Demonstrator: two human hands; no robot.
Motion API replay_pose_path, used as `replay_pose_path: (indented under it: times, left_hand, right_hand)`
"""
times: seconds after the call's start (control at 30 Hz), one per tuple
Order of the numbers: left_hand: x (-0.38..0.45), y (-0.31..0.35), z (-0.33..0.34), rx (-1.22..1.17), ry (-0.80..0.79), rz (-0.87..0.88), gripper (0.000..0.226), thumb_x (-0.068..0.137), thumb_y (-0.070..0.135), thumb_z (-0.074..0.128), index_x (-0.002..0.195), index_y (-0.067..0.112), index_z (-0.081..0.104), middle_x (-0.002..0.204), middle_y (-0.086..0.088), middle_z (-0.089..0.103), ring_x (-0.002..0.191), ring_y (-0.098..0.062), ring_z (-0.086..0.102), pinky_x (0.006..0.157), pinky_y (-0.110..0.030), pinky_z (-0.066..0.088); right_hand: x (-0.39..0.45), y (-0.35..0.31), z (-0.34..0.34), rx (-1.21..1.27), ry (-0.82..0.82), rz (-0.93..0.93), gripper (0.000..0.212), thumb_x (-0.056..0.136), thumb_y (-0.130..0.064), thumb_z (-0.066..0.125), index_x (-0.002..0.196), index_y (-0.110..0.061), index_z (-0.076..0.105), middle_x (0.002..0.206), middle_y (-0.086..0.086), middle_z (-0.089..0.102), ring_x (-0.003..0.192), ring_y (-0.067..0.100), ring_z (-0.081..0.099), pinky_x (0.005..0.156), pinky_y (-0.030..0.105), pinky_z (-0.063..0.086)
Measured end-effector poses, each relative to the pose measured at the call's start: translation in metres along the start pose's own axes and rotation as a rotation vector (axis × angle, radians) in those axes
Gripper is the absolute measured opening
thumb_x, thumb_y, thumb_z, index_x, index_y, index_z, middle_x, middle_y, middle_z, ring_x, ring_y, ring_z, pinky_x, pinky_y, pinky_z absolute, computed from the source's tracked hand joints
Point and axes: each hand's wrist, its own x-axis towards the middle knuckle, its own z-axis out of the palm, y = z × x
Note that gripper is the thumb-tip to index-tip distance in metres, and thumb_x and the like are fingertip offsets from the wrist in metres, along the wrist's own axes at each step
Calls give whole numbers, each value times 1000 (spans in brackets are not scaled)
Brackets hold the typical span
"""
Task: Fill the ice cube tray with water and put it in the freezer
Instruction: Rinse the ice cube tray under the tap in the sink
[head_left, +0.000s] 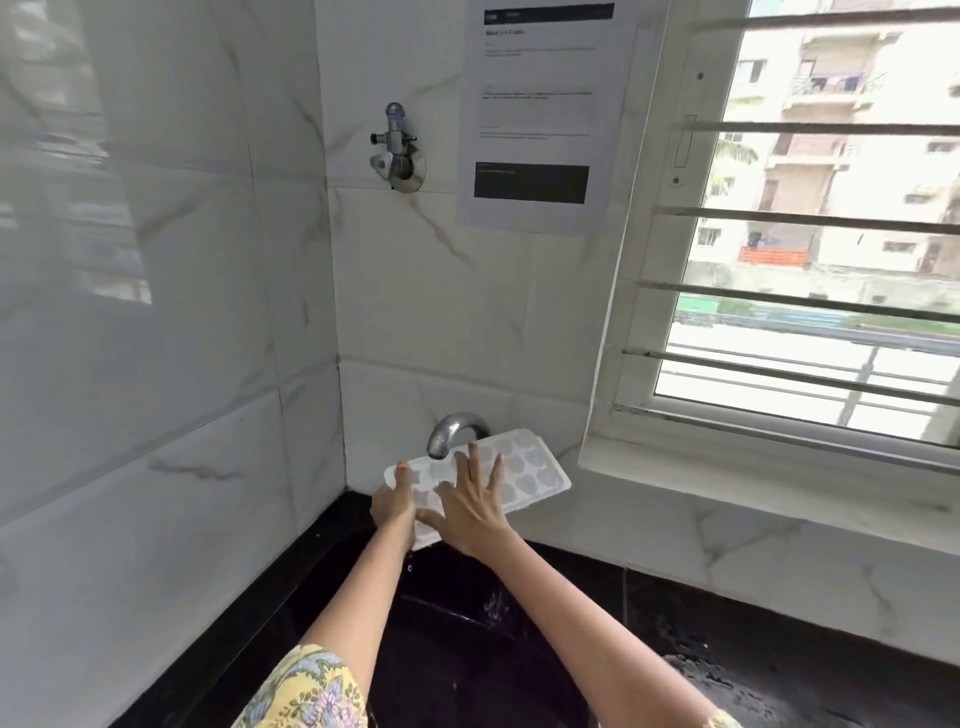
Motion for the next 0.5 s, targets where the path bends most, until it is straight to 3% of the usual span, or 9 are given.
replay_pose_path:
  times: [0.13, 0.2, 0.27, 0.4, 0.47, 0.5]
  left_hand:
    - [4, -1, -5, 20, -1, -20, 59, 91, 46, 50, 124, -3, 53, 124, -20, 60, 111, -37, 59, 89, -40, 49]
    - [5, -6, -3, 49, -12, -2, 61, 91, 47, 50, 125, -5, 53, 126, -20, 58, 114, -37, 58, 94, -41, 48]
    - [5, -11, -3, 43, -19, -22, 60, 91, 47, 49, 124, -4, 55, 125, -20, 60, 112, -37, 59, 94, -41, 49]
    - [-1, -13, -4, 33, -44, -42, 58, 90, 45, 51, 122, -3, 56, 124, -20, 61, 111, -37, 60, 92, -41, 49]
    - [-4, -15, 1, 35, -61, -45, 57, 89, 46, 51, 120, -2, 58, 121, -18, 62, 108, -36, 61, 90, -40, 50]
    - [-5, -13, 1, 24, -70, -53, 58, 89, 47, 51, 120, -1, 59, 120, -17, 63, 107, -36, 62, 87, -39, 49]
  right_hand:
    - [-7, 8, 4, 136, 28, -13, 98, 62, -81, 2, 131, -28, 46, 152, 18, 9, 138, 36, -19, 104, 60, -18]
    - [-6, 4, 4, 90, 58, -8, 107, 59, -82, -5, 123, -20, 54, 152, 18, 8, 138, 36, -20, 104, 61, -17]
    - [-8, 1, 5, 110, 35, -11, 102, 64, -79, 1, 120, -14, 56, 152, 18, 7, 138, 36, -21, 104, 61, -17]
    - [-11, 12, 9, 87, 29, -2, 80, 72, -78, 20, 119, -26, 58, 148, 19, 20, 140, 37, -10, 100, 64, -17]
    - [-12, 7, 13, -29, 129, 51, 65, 83, -63, 27, 103, -16, 67, 141, 23, 36, 140, 39, 10, 101, 69, -3]
    - [-13, 4, 14, -18, 148, 62, 68, 82, -62, 23, 102, -14, 68, 139, 23, 40, 139, 39, 13, 101, 71, 5]
